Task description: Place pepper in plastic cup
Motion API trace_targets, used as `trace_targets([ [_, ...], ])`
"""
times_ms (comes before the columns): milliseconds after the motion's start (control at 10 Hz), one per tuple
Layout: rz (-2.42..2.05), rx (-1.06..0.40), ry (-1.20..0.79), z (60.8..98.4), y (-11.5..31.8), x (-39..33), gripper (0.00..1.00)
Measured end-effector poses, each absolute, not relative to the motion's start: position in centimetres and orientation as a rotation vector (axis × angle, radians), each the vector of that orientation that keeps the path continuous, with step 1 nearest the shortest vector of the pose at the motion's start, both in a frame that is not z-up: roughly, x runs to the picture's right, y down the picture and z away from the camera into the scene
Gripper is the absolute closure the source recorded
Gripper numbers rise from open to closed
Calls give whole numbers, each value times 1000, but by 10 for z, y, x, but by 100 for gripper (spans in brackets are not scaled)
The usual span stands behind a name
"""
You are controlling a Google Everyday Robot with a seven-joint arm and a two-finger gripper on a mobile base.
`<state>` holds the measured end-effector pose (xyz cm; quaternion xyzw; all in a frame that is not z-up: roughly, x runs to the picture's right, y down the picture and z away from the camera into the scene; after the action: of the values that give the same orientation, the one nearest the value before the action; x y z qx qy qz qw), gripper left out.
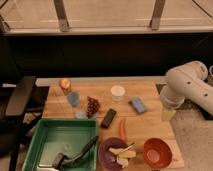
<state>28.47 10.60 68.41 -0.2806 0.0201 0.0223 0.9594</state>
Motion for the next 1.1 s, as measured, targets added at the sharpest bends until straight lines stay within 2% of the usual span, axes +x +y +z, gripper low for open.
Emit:
trace_targets([
  [1100,45,-569,41,684,106,285,35],
])
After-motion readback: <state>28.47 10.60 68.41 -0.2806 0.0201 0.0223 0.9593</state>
